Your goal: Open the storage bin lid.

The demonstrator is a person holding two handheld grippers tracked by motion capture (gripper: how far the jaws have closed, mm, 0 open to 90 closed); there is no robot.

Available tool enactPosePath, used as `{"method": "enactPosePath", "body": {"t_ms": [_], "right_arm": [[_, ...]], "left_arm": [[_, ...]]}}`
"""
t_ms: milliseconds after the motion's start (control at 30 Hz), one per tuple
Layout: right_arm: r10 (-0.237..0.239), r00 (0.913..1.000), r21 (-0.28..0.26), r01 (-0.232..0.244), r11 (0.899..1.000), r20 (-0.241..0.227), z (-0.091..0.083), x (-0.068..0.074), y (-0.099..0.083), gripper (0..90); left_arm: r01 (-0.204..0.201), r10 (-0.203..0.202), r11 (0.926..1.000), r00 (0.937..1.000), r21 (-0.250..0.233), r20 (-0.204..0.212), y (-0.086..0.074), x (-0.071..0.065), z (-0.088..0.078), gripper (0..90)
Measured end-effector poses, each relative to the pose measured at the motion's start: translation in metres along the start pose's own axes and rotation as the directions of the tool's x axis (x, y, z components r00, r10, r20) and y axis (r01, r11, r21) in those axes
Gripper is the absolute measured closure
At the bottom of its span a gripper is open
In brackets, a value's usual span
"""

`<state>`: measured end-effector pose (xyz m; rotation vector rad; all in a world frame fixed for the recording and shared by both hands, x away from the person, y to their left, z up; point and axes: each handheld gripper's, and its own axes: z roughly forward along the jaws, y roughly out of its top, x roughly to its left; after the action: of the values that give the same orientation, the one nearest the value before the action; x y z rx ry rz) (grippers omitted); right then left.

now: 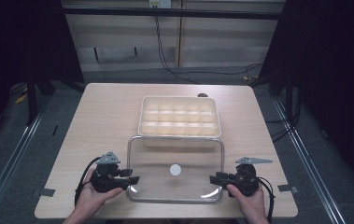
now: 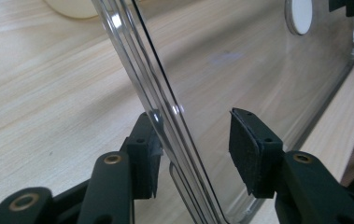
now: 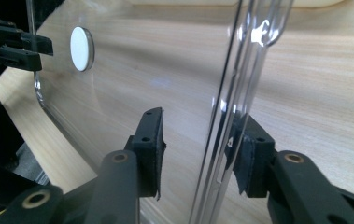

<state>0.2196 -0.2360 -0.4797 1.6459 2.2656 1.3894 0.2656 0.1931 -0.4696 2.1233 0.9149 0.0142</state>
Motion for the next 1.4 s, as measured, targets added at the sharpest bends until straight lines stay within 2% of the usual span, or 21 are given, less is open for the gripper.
{"method": "enactPosePath", "body": {"t_ms": [133,233,367,400,467,533,633,800,1033,1100,1167,1233,1267,1400], "right_arm": [[0.007,1.0000,0.017,-0.007,1.000,0.004,0.005,-0.002,-0.001,54.8],[0.022,0.9997,0.037,-0.022,0.999,0.014,0.008,-0.004,-0.001,52.5],[0.027,0.9990,0.048,-0.029,0.998,0.036,0.010,-0.008,-0.002,47.8],[0.027,0.9981,0.050,-0.030,0.998,0.056,0.011,-0.008,-0.002,44.7],[0.029,0.9976,0.051,-0.032,0.998,0.062,0.011,-0.009,-0.002,44.2],[0.036,0.9976,0.055,-0.040,0.998,0.059,0.013,-0.011,-0.002,43.3],[0.041,0.9972,0.062,-0.044,0.997,0.063,0.014,-0.011,-0.003,42.3],[0.047,0.9965,0.061,-0.052,0.997,0.069,0.015,-0.012,-0.003,42.1],[0.025,0.9954,0.061,-0.031,0.998,0.092,0.016,-0.011,-0.003,39.1],[0.013,0.9956,0.072,-0.020,0.997,0.092,0.014,-0.012,-0.001,38.4],[0.022,0.9950,0.055,-0.028,0.998,0.098,0.011,-0.016,0.000,39.7],[0.028,0.9937,0.057,-0.035,0.998,0.109,0.010,-0.018,0.000,39.0],[0.026,0.9909,0.065,-0.034,0.997,0.132,0.010,-0.018,0.000,38.9],[0.035,0.9890,0.051,-0.043,0.998,0.144,0.007,-0.020,0.000,38.6]], "left_arm": [[0.023,-0.023,0.9997,0.9996,0.006,-0.014,-0.001,0.004,0.004,53.7],[0.017,-0.017,0.9997,0.9996,0.020,-0.023,0.000,0.005,0.006,53.7],[0.021,-0.021,0.9993,0.9997,0.030,-0.010,-0.001,0.001,0.011,53.5],[0.014,-0.013,0.9993,0.9999,0.034,-0.005,-0.001,-0.002,0.013,53.1],[0.010,-0.010,0.9988,1.0000,0.048,0.000,-0.001,-0.001,0.013,52.9],[0.024,-0.025,0.9988,0.9997,0.042,0.007,-0.001,0.000,0.015,52.5],[0.016,-0.016,0.9980,0.9999,0.061,-0.003,-0.001,0.002,0.016,52.5],[0.020,-0.019,0.9977,0.9998,0.064,-0.001,0.000,0.004,0.018,52.7],[0.022,-0.022,0.9980,0.9997,0.059,-0.009,0.000,0.005,0.020,52.9],[0.013,-0.013,0.9967,0.9999,0.080,0.004,0.000,0.007,0.020,55.2],[0.021,-0.024,0.9944,0.9992,0.104,0.033,0.001,0.008,0.023,55.5],[0.018,-0.022,0.9945,0.9991,0.103,0.035,0.002,0.008,0.025,54.9],[0.020,-0.023,0.9950,0.9993,0.098,0.030,0.002,0.007,0.026,54.7],[0.023,-0.025,0.9950,0.9994,0.097,0.023,0.001,0.007,0.024,53.5]]}}
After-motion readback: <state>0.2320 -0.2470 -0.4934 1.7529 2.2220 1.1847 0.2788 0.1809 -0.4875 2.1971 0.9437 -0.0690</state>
